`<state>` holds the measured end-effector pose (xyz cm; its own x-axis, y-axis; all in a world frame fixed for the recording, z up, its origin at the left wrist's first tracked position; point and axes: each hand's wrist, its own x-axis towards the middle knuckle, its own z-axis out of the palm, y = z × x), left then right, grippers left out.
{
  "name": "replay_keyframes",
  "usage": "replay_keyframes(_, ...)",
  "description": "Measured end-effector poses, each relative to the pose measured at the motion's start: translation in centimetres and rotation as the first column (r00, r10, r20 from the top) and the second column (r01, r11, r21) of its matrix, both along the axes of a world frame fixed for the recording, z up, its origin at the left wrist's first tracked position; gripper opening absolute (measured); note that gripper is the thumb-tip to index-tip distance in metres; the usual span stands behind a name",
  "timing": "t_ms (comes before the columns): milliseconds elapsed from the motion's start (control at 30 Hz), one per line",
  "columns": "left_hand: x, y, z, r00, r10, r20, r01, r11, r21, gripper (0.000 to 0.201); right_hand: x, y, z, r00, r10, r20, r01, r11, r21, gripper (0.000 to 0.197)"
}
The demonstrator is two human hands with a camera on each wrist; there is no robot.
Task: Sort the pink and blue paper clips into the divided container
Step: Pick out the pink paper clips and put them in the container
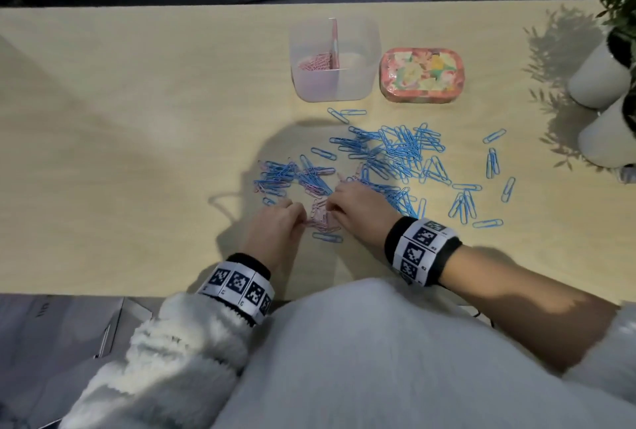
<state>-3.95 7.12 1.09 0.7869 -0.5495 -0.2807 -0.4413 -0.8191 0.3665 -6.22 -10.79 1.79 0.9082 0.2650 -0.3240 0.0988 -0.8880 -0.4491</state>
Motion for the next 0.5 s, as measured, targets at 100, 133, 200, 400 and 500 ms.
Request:
replay_keyframes(100, 0.0, -0.5, -0.2, 0.999, 0.021, 0.043, -0.018, 0.998, -0.063, 0.014, -1.2, -0.5, 0.2, 0.999, -0.030, 0.033, 0.030, 1.000, -0.009, 0.013)
replay_keyframes(133, 0.0, -0.6, -0.2, 0.999, 0.018, 0.038, -0.015, 0.996, -0.087, 0.015, -1.6, -0.6, 0.1, 1.000, -0.007, 0.017, 0.007, 1.000, -0.022, 0.013)
replay_keyframes(200, 0.3, -0.8, -0.3, 1.000, -0.022, 0.009, 0.023, 0.993, -0.116, 0.018, -2.5, -0.3, -0.2, 0.996, 0.083, -0.021, -0.084, 0.996, -0.038, 0.015)
replay_keyframes(400, 0.4, -0.4, -0.2, 0.999, 0.012, -0.046, -0.016, 0.996, -0.087, 0.038, -3.7, -1.9, -0.6, 0.994, 0.106, -0.031, -0.107, 0.994, -0.030, 0.017)
replay_keyframes(500, 0.1, -0.7, 0.0, 0.999, 0.012, -0.040, -0.015, 0.997, -0.079, 0.047, -2.7, -2.3, -0.1, 0.999, -0.046, 0.000, 0.046, 0.998, 0.039, 0.019)
